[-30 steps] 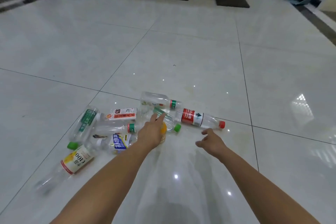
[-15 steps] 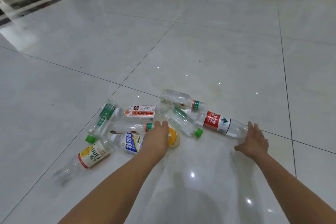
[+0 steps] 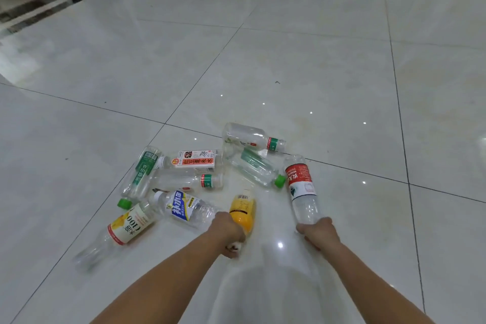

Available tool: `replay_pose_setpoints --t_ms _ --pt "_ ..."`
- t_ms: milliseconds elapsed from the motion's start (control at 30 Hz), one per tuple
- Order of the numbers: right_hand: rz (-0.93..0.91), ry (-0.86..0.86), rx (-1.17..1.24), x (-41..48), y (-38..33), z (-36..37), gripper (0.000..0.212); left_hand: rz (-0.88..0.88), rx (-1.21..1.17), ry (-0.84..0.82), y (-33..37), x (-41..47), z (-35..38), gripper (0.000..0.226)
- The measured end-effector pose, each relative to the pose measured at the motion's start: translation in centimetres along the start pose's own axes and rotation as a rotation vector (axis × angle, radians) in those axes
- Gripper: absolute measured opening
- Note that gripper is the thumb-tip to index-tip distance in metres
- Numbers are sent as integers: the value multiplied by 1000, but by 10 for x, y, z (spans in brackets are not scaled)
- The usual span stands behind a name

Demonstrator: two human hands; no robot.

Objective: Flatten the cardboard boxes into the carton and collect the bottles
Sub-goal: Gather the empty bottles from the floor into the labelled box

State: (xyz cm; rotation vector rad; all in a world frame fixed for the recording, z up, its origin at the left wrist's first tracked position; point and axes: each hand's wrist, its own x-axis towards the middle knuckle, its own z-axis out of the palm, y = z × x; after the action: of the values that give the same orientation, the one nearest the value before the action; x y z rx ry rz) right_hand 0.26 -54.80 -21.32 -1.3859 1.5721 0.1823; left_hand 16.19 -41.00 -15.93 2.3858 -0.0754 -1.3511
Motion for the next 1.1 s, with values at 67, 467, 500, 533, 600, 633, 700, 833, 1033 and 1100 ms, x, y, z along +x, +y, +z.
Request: replay_pose_setpoints --t_ms 67,467,500,533,600,633,700,833,1033,1100 --pt "46 -58 259 -25 20 23 29 -104 -82 -134 -8 -4 16 26" --pt "213 -340 907 -123 84 8 14 -39 -130 -462 2 -67 81 35" --pt "235 -334 968 -130 89 -2 14 -11 -107 -484 7 -75 89 38" --pt "259 -316 1037 -137 94 -14 15 27 -87 -498 13 -85 99 37" --pt "279 -251 1196 -153 102 -43 18 113 -75 -519 26 -109 125 34" --pt "276 -216 1271 -161 106 -60 20 157 -75 -544 35 -123 140 31" --pt "240 -151 1399 -179 115 -101 22 244 -62 -618 53 -158 171 25" --pt "128 29 1562 -235 138 -191 20 446 -45 -758 88 -252 229 25" --pt "-58 364 1734 -306 194 -294 18 866 136 -954 123 -375 304 27" --pt "-74 423 1821 -314 223 -310 17 956 211 -973 116 -407 331 22"
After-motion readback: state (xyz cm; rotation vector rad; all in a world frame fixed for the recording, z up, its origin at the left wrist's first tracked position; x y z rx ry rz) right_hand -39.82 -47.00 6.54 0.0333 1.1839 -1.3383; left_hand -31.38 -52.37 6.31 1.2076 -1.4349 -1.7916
